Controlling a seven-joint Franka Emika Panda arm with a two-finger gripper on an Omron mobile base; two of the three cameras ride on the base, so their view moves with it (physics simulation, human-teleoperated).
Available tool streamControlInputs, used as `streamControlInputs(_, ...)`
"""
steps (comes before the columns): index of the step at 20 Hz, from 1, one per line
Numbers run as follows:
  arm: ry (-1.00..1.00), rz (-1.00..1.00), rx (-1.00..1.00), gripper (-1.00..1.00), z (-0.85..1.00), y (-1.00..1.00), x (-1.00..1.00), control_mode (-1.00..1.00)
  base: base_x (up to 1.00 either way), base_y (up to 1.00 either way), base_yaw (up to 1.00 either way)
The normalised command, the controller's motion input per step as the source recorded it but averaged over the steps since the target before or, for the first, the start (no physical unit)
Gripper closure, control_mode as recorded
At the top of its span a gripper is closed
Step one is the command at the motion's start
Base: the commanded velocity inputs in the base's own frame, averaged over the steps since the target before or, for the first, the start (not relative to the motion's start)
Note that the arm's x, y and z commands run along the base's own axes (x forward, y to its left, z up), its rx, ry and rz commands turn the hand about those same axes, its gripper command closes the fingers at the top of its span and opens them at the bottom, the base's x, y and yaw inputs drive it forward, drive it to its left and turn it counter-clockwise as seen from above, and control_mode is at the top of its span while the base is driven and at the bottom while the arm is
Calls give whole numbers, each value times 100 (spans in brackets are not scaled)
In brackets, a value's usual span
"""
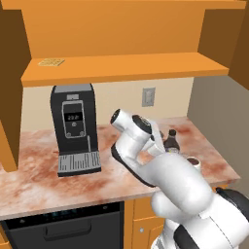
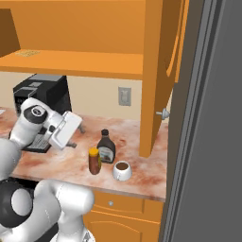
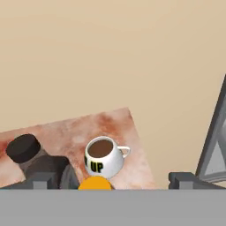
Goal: Pick the syrup bottle and honey bottle from the cabinet and place them next to the mug.
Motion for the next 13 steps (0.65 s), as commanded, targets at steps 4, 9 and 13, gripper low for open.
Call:
streamControlInputs(4, 0, 8, 0, -100, 71, 0, -100, -100, 0, 0, 0)
streamControlInputs(9, 0, 22, 0, -100, 81, 0, -99, -100, 0, 0, 0)
streamControlInputs(13, 0, 47, 0, -100, 76, -9, -48, -100, 0, 0, 0)
